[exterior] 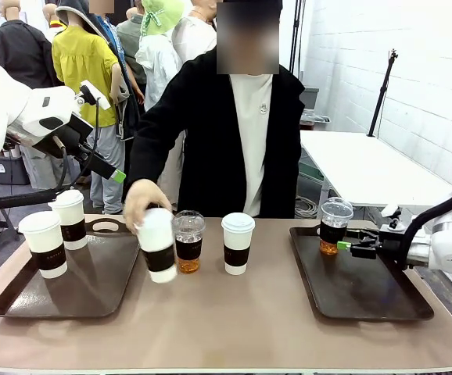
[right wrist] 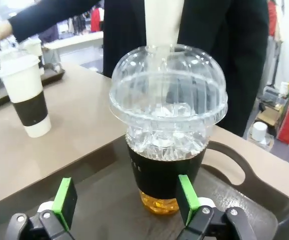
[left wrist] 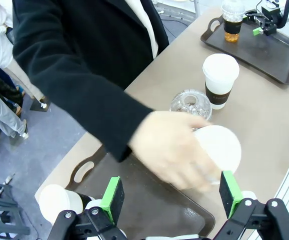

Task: Distribute the coffee onto the tray.
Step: Pick up one iced Americano and place it on the right Handle tray, then pick up another iced Americano from the middle of the table and place it on the right Handle tray.

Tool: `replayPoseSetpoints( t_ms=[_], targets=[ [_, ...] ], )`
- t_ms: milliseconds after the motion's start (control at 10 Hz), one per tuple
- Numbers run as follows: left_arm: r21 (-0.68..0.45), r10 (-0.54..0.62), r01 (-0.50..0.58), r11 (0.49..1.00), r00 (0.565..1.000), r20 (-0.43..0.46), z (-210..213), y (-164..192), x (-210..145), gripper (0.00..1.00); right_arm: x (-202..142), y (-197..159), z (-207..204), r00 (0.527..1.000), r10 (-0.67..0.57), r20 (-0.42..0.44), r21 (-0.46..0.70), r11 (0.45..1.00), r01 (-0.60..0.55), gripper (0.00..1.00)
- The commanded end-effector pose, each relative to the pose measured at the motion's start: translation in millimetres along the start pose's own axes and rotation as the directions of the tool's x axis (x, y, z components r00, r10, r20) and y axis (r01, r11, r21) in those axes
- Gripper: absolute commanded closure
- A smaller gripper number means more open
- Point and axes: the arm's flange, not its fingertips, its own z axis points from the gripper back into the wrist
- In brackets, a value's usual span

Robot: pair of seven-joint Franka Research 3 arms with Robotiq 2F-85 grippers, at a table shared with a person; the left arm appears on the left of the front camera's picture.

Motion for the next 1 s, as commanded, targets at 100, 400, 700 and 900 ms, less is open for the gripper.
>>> replayPoseSetpoints(
  t_ms=[100,400,700,900],
  targets=[
    [-0.004,0.009,-0.009,1.000,1.000,-0.001,-0.3,0.7,-0.1,0.00,-11.1,-6.6,2.9,0.999,-0.020,0.049,-0.003,1.000,0.020,0.00],
    [-0.004,0.009,-0.009,1.000,1.000,-0.001,-0.3,0.7,-0.1,0.00,-11.1,-6.6,2.9,0.999,-0.020,0.049,-0.003,1.000,0.020,0.00],
    [-0.004,0.009,-0.009,1.000,1.000,-0.001,-0.3,0.7,-0.1,0.00,-11.1,-6.6,2.9,0.999,-0.020,0.049,-0.003,1.000,0.020,0.00],
    [-0.004,0.009,-0.009,1.000,1.000,-0.001,-0.3,0.7,-0.1,0.00,-11.1,-6.6,2.9,0.999,-0.020,0.049,-0.003,1.000,0.020,0.00]
  ],
)
